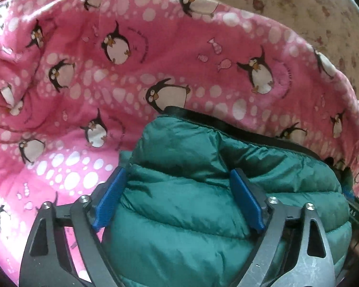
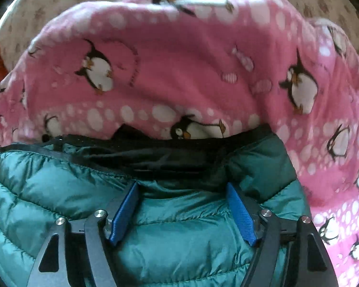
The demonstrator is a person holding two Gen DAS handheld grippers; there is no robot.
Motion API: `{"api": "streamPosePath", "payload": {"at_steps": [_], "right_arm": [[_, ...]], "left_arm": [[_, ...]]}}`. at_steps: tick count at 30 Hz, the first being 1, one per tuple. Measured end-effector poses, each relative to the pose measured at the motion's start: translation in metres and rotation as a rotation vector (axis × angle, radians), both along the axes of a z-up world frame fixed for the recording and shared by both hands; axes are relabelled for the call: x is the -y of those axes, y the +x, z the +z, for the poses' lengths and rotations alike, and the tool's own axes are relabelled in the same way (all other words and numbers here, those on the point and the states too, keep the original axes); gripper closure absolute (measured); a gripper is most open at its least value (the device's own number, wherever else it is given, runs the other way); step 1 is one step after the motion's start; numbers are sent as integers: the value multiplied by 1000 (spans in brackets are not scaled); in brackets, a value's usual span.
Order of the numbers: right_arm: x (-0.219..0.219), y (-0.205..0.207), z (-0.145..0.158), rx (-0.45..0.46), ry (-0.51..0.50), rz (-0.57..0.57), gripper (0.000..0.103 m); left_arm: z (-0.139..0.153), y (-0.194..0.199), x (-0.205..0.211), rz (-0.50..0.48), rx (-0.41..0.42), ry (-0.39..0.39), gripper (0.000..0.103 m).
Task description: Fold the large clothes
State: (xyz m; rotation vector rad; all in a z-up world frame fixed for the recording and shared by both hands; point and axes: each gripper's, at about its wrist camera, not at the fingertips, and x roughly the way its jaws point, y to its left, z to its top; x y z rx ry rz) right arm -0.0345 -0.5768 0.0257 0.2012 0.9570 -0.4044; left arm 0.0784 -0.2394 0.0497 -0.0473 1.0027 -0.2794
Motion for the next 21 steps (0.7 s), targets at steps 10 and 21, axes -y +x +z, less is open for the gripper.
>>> {"api": "streamPosePath", "payload": {"at_steps": [10, 21], "right_arm": [[-5, -33, 46, 83, -49, -6, 31], [14, -31, 6, -36, -54, -117, 28]], "left_arm": [[-8, 1, -15, 25, -26, -37, 7], [2, -15, 1, 22, 16, 13, 7]]}}
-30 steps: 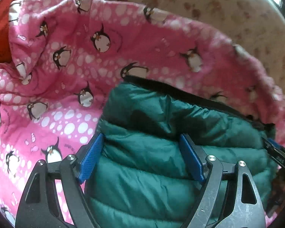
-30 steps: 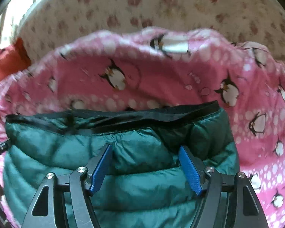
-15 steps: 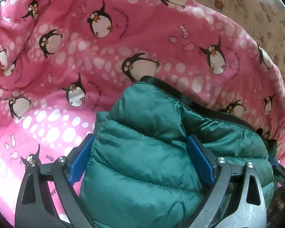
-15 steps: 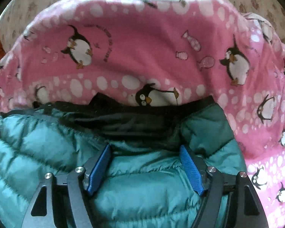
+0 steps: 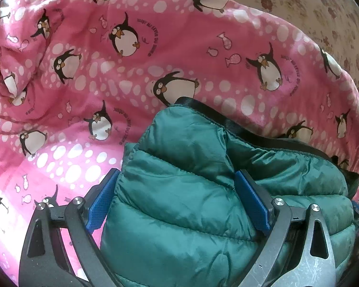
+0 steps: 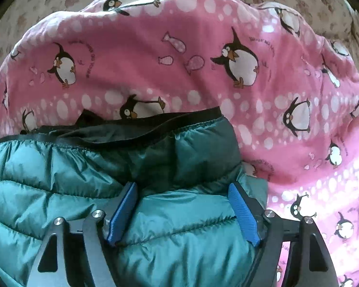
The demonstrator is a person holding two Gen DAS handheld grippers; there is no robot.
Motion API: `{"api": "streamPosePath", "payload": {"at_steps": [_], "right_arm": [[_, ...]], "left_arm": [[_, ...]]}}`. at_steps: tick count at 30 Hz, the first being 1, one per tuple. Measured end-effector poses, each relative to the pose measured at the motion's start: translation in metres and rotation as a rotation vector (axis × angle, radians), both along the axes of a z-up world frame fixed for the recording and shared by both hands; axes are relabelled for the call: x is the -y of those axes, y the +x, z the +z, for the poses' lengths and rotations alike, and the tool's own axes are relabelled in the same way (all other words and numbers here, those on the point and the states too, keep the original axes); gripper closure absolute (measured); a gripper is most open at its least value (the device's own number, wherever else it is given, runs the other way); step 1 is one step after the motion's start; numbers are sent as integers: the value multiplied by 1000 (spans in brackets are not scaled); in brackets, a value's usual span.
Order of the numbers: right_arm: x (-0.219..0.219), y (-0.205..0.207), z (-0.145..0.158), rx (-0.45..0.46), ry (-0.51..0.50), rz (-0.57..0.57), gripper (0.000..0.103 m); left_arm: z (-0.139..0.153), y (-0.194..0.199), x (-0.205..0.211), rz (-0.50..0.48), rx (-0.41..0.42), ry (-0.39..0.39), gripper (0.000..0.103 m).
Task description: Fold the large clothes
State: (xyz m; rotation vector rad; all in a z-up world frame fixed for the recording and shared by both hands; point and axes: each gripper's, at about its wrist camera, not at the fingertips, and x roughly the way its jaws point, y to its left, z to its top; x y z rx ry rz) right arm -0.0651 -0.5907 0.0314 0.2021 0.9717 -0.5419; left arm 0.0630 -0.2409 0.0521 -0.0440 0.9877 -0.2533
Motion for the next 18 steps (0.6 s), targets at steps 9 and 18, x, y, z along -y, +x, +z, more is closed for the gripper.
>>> {"api": "streamPosePath", "payload": {"at_steps": [9, 18], "right_arm": [[-57, -24, 62, 237, 145, 197, 28], [-146, 39, 23, 125, 75, 380, 28]], "left_arm": [[45, -44, 2, -61, 90, 31, 7], [37, -51, -6, -106, 75, 72, 7]]}}
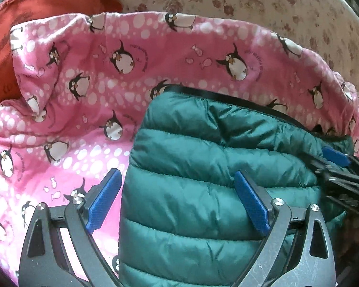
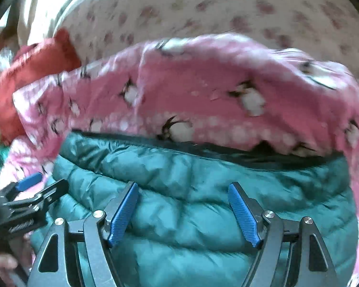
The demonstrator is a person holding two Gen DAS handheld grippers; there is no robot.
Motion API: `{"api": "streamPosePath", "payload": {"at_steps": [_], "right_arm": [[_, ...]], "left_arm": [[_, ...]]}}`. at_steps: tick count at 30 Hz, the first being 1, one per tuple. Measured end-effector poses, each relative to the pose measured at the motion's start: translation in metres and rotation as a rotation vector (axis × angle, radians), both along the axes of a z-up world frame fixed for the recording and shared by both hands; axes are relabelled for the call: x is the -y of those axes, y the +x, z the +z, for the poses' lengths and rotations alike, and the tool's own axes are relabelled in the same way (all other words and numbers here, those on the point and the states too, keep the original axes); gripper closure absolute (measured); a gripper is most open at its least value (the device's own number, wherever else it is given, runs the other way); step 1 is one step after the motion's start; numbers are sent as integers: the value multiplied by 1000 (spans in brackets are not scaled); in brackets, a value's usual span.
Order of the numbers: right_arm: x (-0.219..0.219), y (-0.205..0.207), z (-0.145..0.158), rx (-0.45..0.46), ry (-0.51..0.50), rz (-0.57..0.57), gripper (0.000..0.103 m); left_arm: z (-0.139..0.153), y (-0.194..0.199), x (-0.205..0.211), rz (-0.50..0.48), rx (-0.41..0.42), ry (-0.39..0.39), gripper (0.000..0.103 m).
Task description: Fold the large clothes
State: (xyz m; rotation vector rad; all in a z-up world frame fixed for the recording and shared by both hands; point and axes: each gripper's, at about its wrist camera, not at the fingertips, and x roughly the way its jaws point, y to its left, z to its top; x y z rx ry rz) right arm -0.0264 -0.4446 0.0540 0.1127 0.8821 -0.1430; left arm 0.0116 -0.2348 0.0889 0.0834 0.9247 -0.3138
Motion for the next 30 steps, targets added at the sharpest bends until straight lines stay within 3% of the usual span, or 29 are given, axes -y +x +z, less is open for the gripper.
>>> {"api": "streamPosePath", "payload": {"at_steps": [7, 12, 16, 21, 25, 27, 30], "right_arm": [[9, 20, -37, -64, 2, -47, 22], [6, 15, -32, -56, 6, -46, 22], [13, -24, -3, 4, 50, -38, 22], [42, -88, 19, 52, -44, -144, 22], [89, -131, 5, 36, -15, -286, 22], [102, -138, -10, 39, 41, -313, 22], [101, -137, -22, 44, 15, -310, 20]], "left_arm": [[-14, 7, 4, 3, -7, -5, 7], [-17, 7, 3, -1, -12, -6, 7], [-19, 10, 1, 1, -22, -19, 7], [-21, 11, 0, 3, -6, -22, 7], [-24, 8, 0, 0, 9, -29, 7], [-25, 6, 1, -2, 19, -23, 7], [-26, 4, 3, -1, 37, -10, 7]]}}
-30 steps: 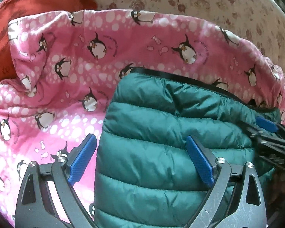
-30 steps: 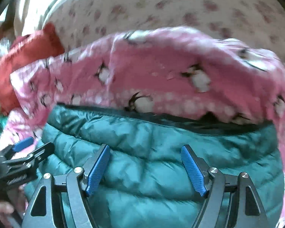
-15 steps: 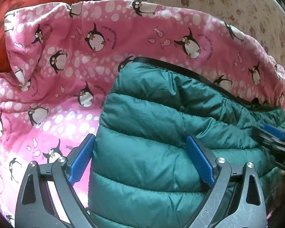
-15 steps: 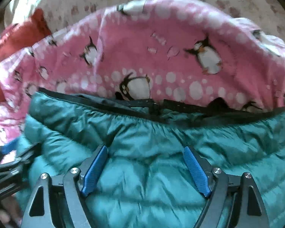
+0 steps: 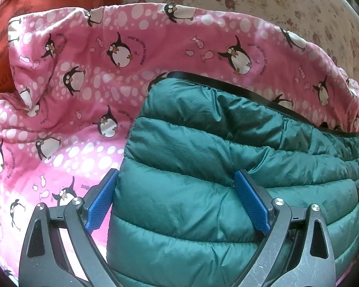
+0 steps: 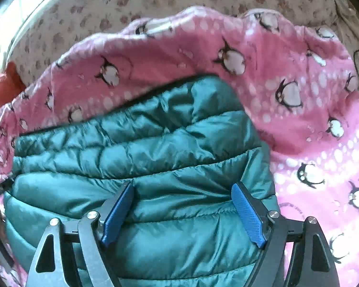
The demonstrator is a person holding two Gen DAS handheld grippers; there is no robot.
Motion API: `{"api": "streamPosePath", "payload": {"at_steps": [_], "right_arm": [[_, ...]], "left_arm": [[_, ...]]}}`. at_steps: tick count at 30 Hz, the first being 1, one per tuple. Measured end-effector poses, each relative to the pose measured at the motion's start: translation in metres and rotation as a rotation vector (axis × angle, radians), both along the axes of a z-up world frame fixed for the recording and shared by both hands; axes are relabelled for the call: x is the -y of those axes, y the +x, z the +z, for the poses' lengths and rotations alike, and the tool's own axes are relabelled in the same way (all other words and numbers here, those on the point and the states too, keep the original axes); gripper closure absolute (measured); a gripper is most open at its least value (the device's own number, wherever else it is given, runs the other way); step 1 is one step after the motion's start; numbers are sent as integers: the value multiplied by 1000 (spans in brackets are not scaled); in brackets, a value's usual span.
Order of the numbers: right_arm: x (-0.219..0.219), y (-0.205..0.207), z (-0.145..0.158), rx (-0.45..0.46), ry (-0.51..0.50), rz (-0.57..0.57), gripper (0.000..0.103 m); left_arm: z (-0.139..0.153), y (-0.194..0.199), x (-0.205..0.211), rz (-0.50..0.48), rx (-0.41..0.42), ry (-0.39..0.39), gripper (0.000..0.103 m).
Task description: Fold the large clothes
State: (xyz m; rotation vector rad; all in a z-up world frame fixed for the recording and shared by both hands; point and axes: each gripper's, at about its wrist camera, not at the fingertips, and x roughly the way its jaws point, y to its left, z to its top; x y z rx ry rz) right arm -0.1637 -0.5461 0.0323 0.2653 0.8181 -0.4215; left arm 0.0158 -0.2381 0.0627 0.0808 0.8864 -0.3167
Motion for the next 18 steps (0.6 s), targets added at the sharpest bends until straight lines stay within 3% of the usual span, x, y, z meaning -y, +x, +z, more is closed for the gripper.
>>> {"api": "streamPosePath", "payload": {"at_steps": [5, 10, 18], "right_arm": [[0, 0, 11, -12, 26, 3, 19], [-1, -40, 39, 41, 42, -3, 20], [-2, -71, 28, 26, 73, -24, 20]], "left_arm": [[8, -4, -6, -9, -16, 4, 7], [22, -18, -24, -15, -11, -24, 7], [32, -54, -46, -46, -10, -30, 7]]}}
